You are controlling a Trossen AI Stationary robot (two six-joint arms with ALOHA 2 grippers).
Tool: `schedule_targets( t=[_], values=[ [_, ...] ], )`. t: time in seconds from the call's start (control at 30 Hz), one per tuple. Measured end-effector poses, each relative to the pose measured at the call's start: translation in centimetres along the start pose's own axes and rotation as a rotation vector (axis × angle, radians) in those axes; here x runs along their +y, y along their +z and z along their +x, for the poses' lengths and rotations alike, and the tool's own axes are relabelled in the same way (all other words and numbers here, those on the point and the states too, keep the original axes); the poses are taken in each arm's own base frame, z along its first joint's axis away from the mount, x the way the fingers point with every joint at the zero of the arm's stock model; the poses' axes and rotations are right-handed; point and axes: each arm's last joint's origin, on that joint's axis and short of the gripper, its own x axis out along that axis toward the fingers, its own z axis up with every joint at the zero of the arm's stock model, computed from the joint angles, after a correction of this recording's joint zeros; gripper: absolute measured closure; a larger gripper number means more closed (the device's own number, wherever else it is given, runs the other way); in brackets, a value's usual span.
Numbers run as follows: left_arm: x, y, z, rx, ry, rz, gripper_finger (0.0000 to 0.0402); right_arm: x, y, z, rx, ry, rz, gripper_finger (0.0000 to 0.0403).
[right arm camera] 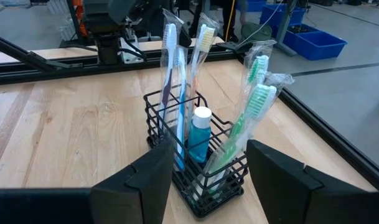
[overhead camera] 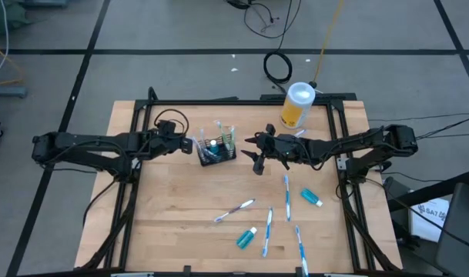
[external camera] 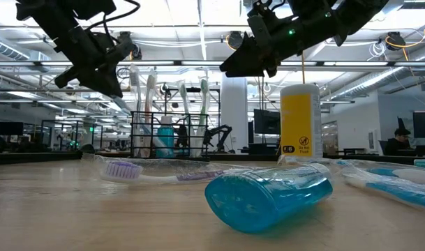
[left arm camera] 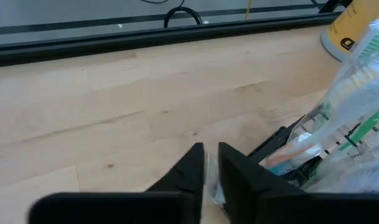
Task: Pick & Place toothbrushing station
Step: Adjust the toothbrushes in the black mesh organizer
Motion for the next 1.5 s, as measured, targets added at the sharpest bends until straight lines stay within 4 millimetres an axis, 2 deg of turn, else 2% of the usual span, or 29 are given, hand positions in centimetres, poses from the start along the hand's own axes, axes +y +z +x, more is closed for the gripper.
schedule_targets(
  t=[0.13,0.5,0.83,1.1,1.5],
  values=[
    [0.0,0.0,0.0,-0.005,0.0,0.019,0.0396,0.0,0.0,0.0,0.0,0.0,0.0,0.0206],
    [-0.7,1.0,-0.5,-0.077,-0.094,0.087,0.0394,0.0,0.0,0.0,0.0,-0.001,0.0,0.0206],
    [0.1,2.3,-2.7,-0.17,-0.168,0.107,0.0399,0.0,0.0,0.0,0.002,-0.001,-0.001,0.0206],
    [-0.5,3.5,-3.7,-0.277,-0.294,0.205,0.0399,-0.1,0.1,0.0,-0.005,-0.004,0.002,0.0206],
    [-1.3,3.7,-1.9,-0.246,-0.325,0.35,0.04,-1.1,0.1,0.2,-0.008,-0.035,0.012,0.0206]
  ],
)
